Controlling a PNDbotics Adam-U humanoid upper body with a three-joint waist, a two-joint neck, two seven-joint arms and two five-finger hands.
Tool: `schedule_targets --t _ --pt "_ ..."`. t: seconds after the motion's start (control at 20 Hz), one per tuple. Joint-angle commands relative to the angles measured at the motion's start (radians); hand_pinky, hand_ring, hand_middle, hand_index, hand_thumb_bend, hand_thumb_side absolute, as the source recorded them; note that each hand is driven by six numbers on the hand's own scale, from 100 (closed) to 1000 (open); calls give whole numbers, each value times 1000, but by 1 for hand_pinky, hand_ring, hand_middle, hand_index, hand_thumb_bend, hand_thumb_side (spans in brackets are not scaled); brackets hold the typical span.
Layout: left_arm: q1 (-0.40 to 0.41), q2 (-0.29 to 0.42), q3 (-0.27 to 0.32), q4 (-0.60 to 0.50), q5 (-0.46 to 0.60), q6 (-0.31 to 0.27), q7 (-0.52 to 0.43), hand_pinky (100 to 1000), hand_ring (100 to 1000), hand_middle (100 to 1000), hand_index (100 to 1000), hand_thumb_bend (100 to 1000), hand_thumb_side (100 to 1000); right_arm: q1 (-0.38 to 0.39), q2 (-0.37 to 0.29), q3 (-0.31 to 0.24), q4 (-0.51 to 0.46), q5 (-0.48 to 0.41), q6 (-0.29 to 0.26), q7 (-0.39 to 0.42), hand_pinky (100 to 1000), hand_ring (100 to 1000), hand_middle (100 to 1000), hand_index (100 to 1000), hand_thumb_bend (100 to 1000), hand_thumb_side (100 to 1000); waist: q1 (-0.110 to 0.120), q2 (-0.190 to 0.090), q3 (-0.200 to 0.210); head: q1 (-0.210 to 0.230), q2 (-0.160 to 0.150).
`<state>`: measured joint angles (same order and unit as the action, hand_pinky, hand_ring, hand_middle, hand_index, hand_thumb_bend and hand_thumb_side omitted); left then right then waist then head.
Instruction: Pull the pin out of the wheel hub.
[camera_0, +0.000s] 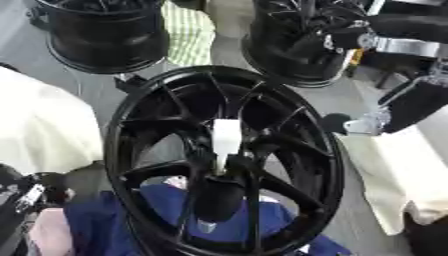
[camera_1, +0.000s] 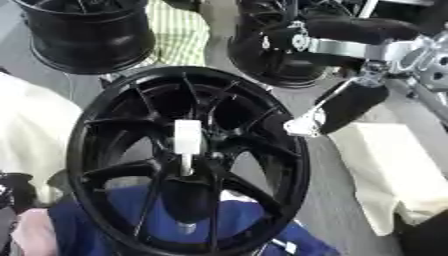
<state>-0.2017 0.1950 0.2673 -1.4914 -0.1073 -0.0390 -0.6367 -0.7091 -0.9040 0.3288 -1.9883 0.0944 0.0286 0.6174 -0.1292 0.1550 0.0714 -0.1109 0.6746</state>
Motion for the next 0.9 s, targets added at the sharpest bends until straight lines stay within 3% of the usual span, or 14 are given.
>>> schedule_targets --t 0.05,0.5,0.9 --pt "-12 21 -6 -23 6 0 -5 670 623 580 743 100 683 -36 16 9 -5 17 30 19 719 788 888 944 362 218 6 -9 3 -8 -10" --pt "-16 19 -12 -23 16 5 -7 669 622 579 741 100 684 -114 126 70 127 67 35 103 744 849 918 951 382 229 8 -8 13 -23 -6" --pt "-18 16 -14 -23 17 6 -9 669 622 579 740 100 683 -146 200 90 275 116 6 103 743 853 923 952 383 253 11 -7 17 -31 -6"
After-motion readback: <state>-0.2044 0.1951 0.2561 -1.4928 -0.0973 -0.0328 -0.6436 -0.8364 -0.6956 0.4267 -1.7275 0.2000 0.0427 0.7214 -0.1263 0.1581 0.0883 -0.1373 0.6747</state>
